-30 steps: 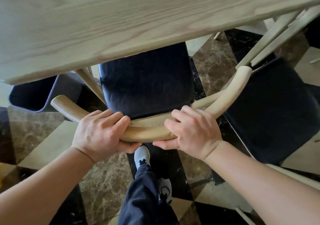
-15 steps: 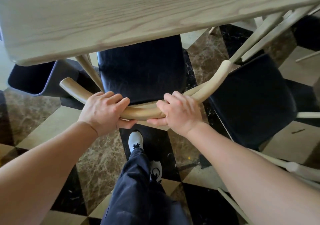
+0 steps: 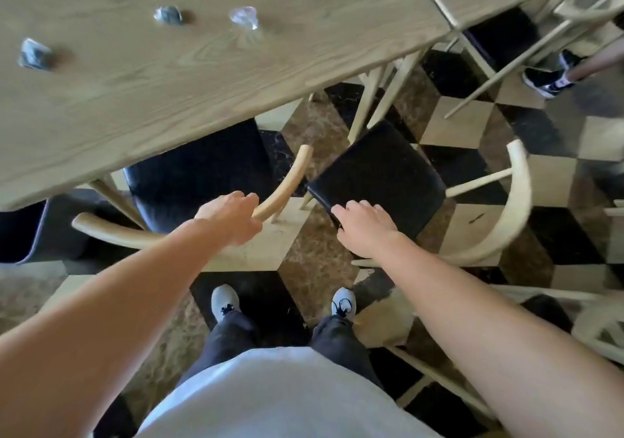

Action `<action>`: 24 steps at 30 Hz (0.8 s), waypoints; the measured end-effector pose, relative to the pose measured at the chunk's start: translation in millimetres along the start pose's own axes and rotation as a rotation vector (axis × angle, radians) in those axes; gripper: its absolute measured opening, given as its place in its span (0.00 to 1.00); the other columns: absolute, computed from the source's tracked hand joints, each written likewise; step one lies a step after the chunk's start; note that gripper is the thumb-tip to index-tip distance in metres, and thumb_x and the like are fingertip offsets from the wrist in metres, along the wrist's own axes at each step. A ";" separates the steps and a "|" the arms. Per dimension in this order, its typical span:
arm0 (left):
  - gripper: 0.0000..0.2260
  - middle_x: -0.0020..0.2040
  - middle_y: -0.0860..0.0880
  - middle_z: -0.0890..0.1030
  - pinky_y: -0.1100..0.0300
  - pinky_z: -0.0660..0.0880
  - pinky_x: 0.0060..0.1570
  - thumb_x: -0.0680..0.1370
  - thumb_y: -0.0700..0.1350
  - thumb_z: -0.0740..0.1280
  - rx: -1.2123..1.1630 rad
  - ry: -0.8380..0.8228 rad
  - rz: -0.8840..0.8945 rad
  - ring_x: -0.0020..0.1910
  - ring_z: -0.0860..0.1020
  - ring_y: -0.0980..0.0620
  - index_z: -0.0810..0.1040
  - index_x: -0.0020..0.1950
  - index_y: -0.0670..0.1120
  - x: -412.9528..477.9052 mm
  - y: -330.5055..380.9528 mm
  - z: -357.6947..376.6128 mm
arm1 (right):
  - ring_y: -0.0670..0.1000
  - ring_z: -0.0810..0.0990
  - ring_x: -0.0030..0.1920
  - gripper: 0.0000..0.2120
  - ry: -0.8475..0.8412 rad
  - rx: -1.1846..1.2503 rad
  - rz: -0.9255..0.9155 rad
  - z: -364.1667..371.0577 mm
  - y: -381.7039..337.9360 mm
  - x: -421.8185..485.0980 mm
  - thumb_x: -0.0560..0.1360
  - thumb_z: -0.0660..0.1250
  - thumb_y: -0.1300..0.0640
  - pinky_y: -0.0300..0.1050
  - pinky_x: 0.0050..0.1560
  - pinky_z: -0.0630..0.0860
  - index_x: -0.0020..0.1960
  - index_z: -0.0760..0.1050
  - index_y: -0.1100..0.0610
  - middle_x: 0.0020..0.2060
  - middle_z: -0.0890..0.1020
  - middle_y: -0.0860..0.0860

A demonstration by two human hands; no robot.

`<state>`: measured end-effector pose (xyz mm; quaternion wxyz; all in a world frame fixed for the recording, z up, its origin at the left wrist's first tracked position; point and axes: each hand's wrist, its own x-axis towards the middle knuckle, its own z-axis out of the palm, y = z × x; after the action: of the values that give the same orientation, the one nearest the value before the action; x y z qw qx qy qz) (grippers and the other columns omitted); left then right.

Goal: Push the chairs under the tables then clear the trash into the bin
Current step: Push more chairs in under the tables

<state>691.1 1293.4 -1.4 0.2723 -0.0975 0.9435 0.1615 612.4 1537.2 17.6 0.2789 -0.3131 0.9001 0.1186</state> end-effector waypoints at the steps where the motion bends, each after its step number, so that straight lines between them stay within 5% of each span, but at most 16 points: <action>1: 0.13 0.46 0.51 0.75 0.55 0.76 0.36 0.80 0.51 0.64 0.004 0.010 0.017 0.40 0.77 0.51 0.74 0.62 0.50 4.5 22.4 -3.6 | 0.59 0.74 0.60 0.15 -0.002 0.000 0.035 0.5 23.2 -11.6 0.81 0.59 0.55 0.56 0.56 0.71 0.68 0.68 0.52 0.59 0.77 0.56; 5: 0.12 0.51 0.50 0.76 0.55 0.75 0.37 0.81 0.50 0.62 0.011 0.036 0.088 0.45 0.78 0.48 0.73 0.61 0.48 24.0 116.9 -9.6 | 0.58 0.77 0.57 0.13 0.027 -0.018 0.122 7.8 111.3 -50.9 0.82 0.58 0.54 0.54 0.53 0.73 0.65 0.71 0.53 0.56 0.79 0.54; 9: 0.12 0.55 0.48 0.77 0.49 0.77 0.50 0.81 0.52 0.62 -0.032 0.062 0.115 0.56 0.78 0.43 0.73 0.61 0.48 51.2 213.0 4.5 | 0.57 0.77 0.57 0.11 0.058 -0.007 0.141 29.2 202.1 -74.8 0.81 0.58 0.53 0.55 0.55 0.74 0.62 0.72 0.52 0.55 0.79 0.54; 17: 0.13 0.53 0.47 0.79 0.51 0.79 0.47 0.82 0.53 0.62 -0.143 -0.082 0.035 0.47 0.79 0.46 0.76 0.60 0.46 69.2 388.7 73.1 | 0.56 0.73 0.64 0.19 -0.097 0.065 0.083 76.9 368.7 -112.2 0.82 0.60 0.47 0.56 0.62 0.73 0.71 0.69 0.50 0.62 0.74 0.54; 24: 0.16 0.51 0.51 0.76 0.53 0.76 0.46 0.79 0.59 0.65 -0.120 -0.177 0.034 0.49 0.77 0.50 0.73 0.63 0.52 61.4 459.2 133.4 | 0.60 0.61 0.74 0.27 -0.167 0.030 -0.045 112.8 416.7 -106.4 0.80 0.63 0.44 0.62 0.72 0.63 0.77 0.61 0.45 0.73 0.65 0.56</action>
<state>579.5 1761.7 -26.0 0.3454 -0.0831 0.9060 0.2301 467.3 1957.2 3.0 0.3601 -0.3183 0.8681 0.1244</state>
